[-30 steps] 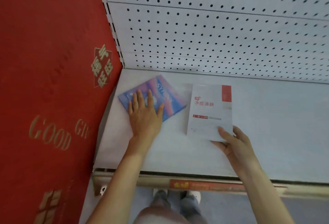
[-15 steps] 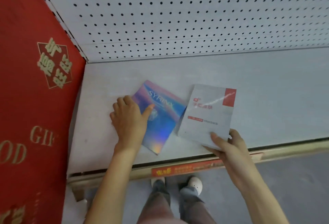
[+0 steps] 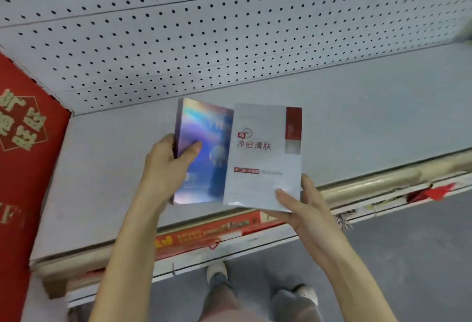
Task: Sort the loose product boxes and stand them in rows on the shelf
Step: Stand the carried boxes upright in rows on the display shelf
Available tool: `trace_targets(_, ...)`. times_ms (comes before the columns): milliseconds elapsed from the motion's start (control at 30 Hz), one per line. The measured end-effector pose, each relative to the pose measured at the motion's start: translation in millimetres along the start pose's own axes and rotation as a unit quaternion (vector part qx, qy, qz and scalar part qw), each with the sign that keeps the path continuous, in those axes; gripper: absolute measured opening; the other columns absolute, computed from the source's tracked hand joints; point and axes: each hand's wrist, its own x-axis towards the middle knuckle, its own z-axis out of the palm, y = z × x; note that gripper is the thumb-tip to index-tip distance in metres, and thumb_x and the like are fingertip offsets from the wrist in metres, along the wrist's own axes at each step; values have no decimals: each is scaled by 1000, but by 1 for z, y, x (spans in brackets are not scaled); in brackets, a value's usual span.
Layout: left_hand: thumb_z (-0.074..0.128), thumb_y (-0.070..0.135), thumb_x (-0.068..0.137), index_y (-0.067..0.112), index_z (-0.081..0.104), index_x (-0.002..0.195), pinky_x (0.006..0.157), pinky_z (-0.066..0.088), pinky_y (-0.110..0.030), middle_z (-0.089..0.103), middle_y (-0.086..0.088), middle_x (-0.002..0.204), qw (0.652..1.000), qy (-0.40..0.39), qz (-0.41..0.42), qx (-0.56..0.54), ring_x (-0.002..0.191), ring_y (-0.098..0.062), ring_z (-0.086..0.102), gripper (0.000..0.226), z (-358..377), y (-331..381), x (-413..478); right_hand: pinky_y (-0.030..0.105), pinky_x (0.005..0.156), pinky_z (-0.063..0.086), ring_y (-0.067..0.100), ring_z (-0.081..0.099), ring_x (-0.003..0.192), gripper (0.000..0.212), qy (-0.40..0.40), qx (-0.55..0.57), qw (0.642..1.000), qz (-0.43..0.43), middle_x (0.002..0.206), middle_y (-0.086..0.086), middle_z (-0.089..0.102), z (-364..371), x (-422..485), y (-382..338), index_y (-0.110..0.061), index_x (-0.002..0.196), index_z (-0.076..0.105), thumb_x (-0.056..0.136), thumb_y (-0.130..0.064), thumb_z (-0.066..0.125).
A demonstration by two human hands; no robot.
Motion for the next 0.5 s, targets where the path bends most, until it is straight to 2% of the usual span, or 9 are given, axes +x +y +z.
trace_targets(67, 64, 35, 80, 11, 62, 99, 79, 51, -42, 70, -10, 99, 997, 21, 34, -61, 88, -26, 63, 31, 36, 21, -23, 37, 82, 58, 22, 67, 108, 39, 13, 9, 999, -28, 116, 2, 70, -37, -14, -15, -15, 125, 53, 87, -10, 60)
trace_targets(167, 57, 31, 93, 10, 60, 107, 75, 47, -36, 63, -4, 98, 992, 18, 49, -117, 88, -18, 56, 26, 94, 51, -54, 37, 82, 59, 22, 67, 108, 41, 47, 20, 997, -65, 118, 3, 69, -110, -37, -43, -19, 128, 53, 88, -13, 58)
trace_targets(300, 58, 32, 88, 13, 61, 107, 85, 49, -36, 68, -9, 109, 981, -47, 91, -163, 95, -16, 61, 27, 193, 96, -91, 29, 70, 57, 19, 69, 100, 43, 143, 35, 983, -112, 114, 0, 71, -216, -72, -76, -24, 122, 57, 80, -31, 58)
trace_targets(400, 56, 36, 83, 22, 60, 96, 72, 50, -21, 66, 2, 96, 972, -110, 120, -167, 85, -7, 59, 20, 274, 126, -118, 29, 74, 57, 17, 67, 102, 45, 225, 42, 964, -136, 115, -1, 69, -287, -101, -91, -23, 120, 59, 78, -39, 58)
trace_targets(500, 60, 31, 88, 23, 61, 90, 64, 46, -12, 62, 11, 85, 967, -143, 129, -169, 75, 3, 55, 8, 343, 150, -134, 29, 76, 57, 15, 67, 104, 41, 273, 61, 947, -158, 114, -4, 71, -352, -129, -103, -20, 121, 58, 82, -32, 57)
